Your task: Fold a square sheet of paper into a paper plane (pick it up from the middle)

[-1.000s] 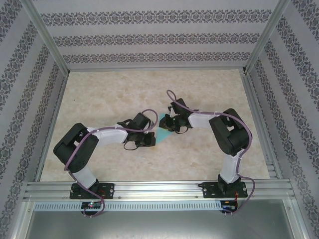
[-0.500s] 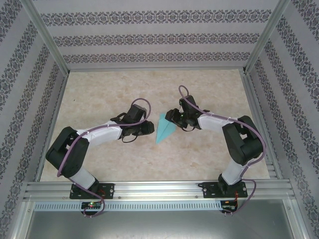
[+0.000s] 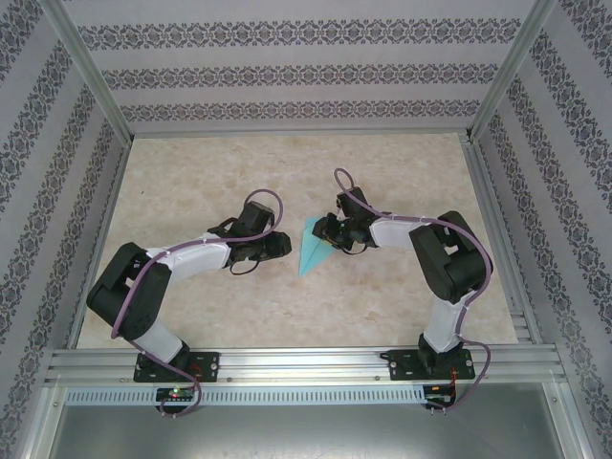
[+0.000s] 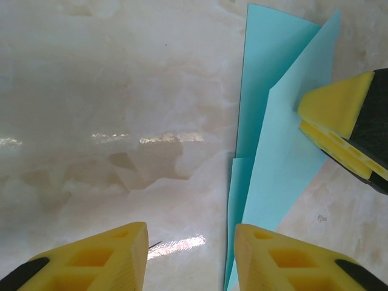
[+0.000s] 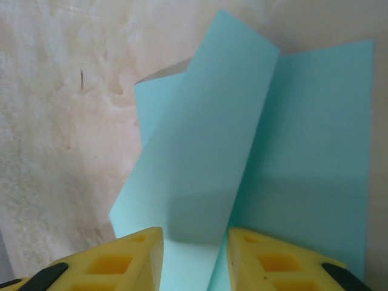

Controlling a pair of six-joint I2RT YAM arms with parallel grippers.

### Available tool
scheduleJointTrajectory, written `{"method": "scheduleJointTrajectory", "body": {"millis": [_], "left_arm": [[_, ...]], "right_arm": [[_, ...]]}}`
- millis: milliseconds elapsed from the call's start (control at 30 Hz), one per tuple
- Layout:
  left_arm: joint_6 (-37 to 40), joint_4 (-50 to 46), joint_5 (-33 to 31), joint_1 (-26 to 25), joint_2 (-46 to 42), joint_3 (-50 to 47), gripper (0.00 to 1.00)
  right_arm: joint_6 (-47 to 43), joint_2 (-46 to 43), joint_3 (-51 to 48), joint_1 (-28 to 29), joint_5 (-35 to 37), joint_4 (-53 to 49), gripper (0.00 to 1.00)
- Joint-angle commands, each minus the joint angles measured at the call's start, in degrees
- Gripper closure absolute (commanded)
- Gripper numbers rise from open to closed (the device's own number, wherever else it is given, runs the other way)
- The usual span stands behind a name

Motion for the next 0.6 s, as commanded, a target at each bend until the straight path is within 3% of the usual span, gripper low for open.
{"method": "scheduleJointTrajectory", "body": {"millis": [0, 267, 433, 567], "left_arm": [[-1.06, 2.20, 0.85, 0.75, -0.78, -0.52, 0.57], [-1.48, 2.66, 1.89, 1.62, -0.71, -0.99, 0.54], [-2.40, 5.77, 6.46, 3.89, -1.71, -2.74, 0.48], [-0.41, 6.10, 13.68, 7.08, -4.62, -2.40, 0.36]], "right_arm": [[0.45, 0.85, 1.40, 0.92, -2.16, 2.58, 0.69], [1.13, 1.89, 1.38, 1.53, -4.44, 4.82, 0.70], [1.83, 0.97, -0.67, 1.16, -7.12, 10.11, 0.91], [4.52, -3.18, -3.89, -1.33, -13.16, 19.67, 0.94]]}}
